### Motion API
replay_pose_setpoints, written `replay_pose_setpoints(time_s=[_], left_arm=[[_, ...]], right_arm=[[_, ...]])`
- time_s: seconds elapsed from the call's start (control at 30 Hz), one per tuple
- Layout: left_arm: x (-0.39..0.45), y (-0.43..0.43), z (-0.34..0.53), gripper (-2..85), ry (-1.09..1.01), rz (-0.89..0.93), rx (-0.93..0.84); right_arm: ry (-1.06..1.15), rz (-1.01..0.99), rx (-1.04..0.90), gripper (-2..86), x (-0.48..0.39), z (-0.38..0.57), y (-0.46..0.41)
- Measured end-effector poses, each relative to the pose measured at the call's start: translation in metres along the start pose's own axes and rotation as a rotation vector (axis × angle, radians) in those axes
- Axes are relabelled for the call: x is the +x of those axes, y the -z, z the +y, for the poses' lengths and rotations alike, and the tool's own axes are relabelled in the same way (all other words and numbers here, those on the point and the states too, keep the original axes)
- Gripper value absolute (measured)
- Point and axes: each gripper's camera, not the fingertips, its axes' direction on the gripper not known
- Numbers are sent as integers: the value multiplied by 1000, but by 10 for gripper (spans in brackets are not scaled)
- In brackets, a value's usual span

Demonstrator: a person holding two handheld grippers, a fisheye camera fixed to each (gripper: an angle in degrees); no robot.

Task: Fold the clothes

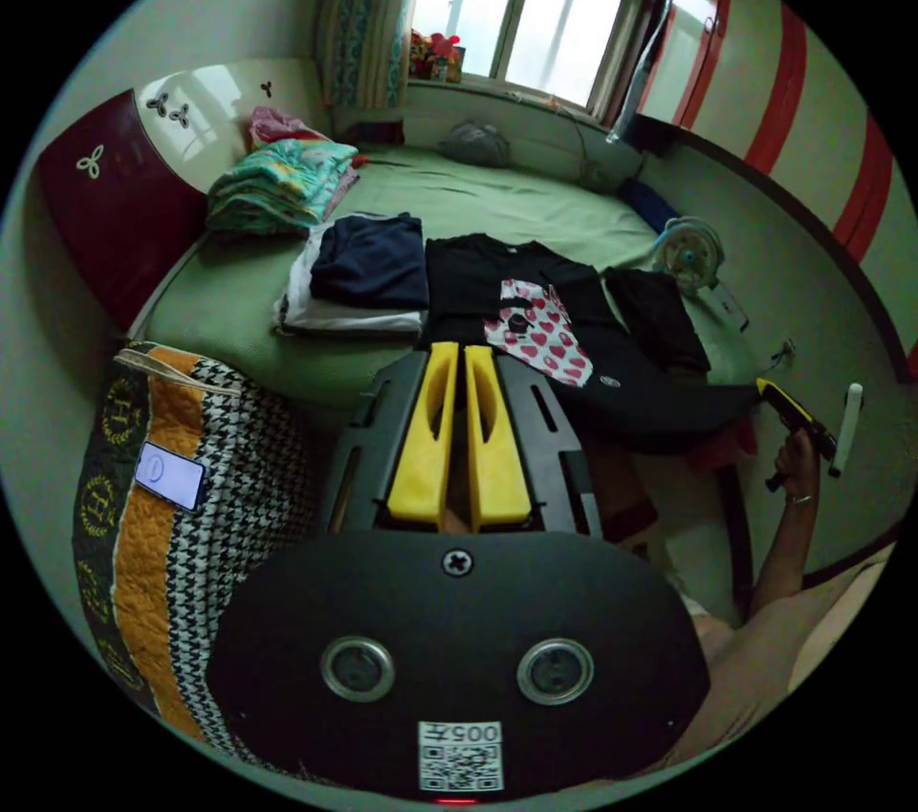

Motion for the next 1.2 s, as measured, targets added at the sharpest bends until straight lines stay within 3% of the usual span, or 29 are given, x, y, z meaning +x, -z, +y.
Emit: replay_pose_setpoints(time_s=[0.57, 0.93, 1.2], left_arm=[[-47, 101, 50, 4, 61, -15, 145], [-77, 41, 5, 2, 104, 24, 68], [-91, -72, -102, 3, 82, -48, -11]], right_arm=[[28, -55, 155, -11, -8, 14, 92], [-3, -32, 52, -11, -11, -54, 22], [6, 0, -4, -10, -21, -158, -76]])
